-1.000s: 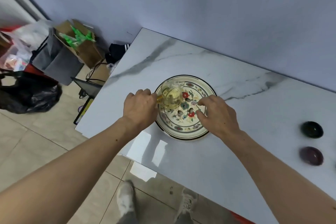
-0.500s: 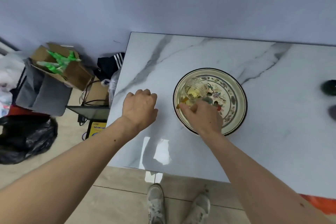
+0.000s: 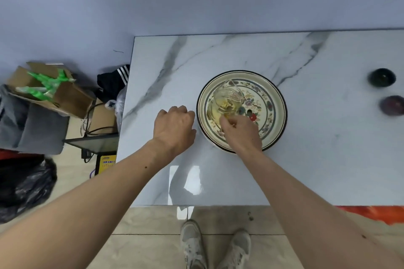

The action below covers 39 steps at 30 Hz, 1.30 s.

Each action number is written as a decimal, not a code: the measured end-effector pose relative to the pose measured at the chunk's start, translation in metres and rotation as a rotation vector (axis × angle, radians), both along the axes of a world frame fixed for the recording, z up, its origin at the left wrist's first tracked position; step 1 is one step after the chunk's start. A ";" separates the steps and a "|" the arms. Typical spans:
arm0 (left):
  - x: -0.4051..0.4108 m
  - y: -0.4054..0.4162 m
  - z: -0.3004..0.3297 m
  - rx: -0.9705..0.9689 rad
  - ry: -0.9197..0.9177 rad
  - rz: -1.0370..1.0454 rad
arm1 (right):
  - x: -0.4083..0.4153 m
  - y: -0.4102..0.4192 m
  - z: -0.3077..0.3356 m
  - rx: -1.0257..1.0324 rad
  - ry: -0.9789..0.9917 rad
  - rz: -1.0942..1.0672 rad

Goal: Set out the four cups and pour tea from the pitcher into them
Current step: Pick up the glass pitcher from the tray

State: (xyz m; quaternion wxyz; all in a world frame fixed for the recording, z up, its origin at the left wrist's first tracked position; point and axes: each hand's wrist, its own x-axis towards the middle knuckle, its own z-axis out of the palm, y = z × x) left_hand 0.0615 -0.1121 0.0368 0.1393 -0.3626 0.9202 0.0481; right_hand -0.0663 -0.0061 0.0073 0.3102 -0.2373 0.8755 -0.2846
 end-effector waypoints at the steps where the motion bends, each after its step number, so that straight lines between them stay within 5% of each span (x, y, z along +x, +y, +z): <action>1: -0.003 0.002 0.000 0.007 0.004 -0.004 | -0.003 0.005 -0.001 -0.013 -0.032 0.010; 8: -0.024 0.010 0.006 0.019 0.003 -0.040 | -0.017 0.020 -0.008 -0.159 -0.439 -0.051; 21: -0.066 0.031 0.022 -0.008 -0.010 -0.145 | -0.065 0.067 0.013 -0.315 -0.345 -0.092; 39: -0.269 0.177 0.054 0.002 0.031 -0.210 | -0.260 0.236 0.070 -0.333 -0.230 -0.102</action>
